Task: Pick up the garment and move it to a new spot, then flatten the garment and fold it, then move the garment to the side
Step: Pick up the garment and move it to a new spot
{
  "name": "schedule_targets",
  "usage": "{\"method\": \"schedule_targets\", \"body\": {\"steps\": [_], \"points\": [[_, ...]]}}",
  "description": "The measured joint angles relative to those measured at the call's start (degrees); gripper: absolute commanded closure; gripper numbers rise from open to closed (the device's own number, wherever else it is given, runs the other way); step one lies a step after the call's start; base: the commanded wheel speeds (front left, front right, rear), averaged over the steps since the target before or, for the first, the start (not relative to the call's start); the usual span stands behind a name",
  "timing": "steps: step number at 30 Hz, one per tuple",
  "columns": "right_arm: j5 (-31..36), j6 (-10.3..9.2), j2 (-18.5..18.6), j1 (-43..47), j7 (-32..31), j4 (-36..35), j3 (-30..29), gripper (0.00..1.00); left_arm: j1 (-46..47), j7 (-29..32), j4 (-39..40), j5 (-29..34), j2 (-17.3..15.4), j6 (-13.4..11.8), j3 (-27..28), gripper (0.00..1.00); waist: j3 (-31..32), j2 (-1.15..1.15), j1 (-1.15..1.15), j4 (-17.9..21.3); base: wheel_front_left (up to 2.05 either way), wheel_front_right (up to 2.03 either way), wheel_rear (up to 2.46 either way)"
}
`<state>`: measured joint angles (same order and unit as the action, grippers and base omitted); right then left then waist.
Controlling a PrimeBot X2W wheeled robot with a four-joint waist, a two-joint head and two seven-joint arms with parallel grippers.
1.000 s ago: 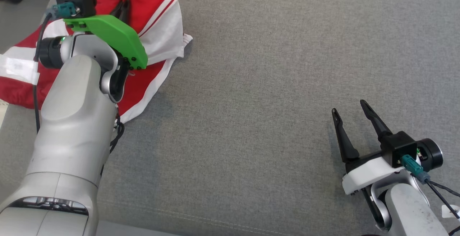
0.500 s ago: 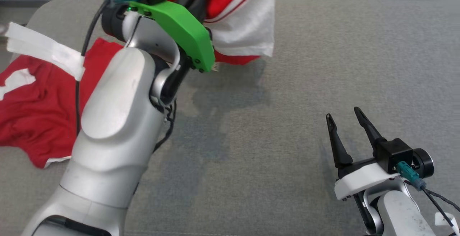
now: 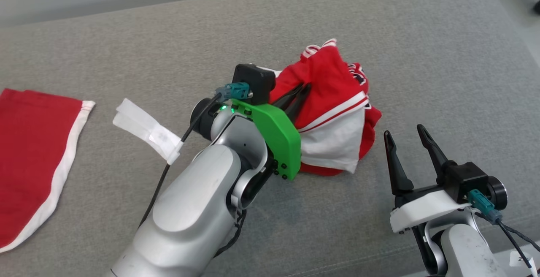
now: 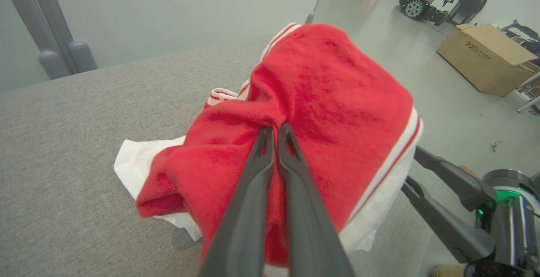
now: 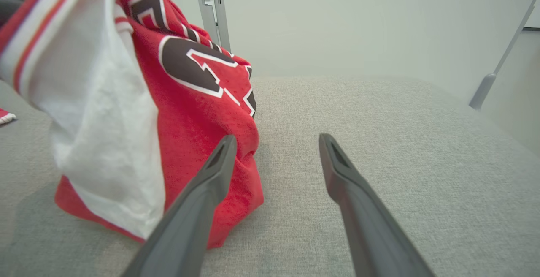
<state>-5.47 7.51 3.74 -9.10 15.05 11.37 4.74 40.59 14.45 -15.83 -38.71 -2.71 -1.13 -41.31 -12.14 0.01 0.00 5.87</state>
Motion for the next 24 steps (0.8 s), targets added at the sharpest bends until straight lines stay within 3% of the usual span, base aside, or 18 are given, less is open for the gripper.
{"method": "schedule_targets", "body": {"steps": [9, 11, 12, 13, 20, 24], "points": [[-0.38, 0.0, -0.75, -0.02, 0.01, 0.08, 0.41, 0.0, -2.57, -7.34, -18.35, -0.16, -0.54, 1.05, 0.54, 1.0, -2.33, 0.0, 0.0, 6.79, 0.0, 0.0, 0.0], [-0.09, 0.0, -0.75, 0.02, 0.01, -0.27, 0.14, 0.0, -2.6, -9.89, -19.91, -0.81, -0.44, 1.47, 1.24, 0.47, -2.24, 0.0, 0.0, 7.06, 0.0, 0.0, 0.0], [0.21, 0.0, -0.77, 0.04, 0.01, -0.57, -0.04, 0.0, -2.77, -10.99, -20.18, -1.35, -0.41, 1.87, 1.47, 0.04, -2.12, 0.0, 0.0, 7.01, 0.0, 0.0, 0.0], [0.37, 0.0, -0.78, 0.2, 0.01, -1.02, -0.34, 0.0, -3.01, -11.95, -20.36, -2.0, -0.31, 2.11, 1.72, 0.0, -2.01, 0.0, 0.0, 6.85, 0.0, 0.0, 0.0], [1.75, 0.01, 2.49, 3.0, 0.01, -4.76, -2.44, 0.0, -7.65, -19.95, -15.92, -3.59, -1.11, 1.79, 3.6, 0.0, 0.37, 0.0, 0.0, 4.57, 0.0, 0.0, 0.0], [2.09, 0.01, 5.69, 5.61, 0.01, -7.35, -4.27, 0.0, -12.46, -23.53, -10.1, -2.52, -5.84, -0.82, 5.05, 0.0, 2.75, 0.0, 0.0, 2.05, 0.0, 0.0, 0.0]]}}
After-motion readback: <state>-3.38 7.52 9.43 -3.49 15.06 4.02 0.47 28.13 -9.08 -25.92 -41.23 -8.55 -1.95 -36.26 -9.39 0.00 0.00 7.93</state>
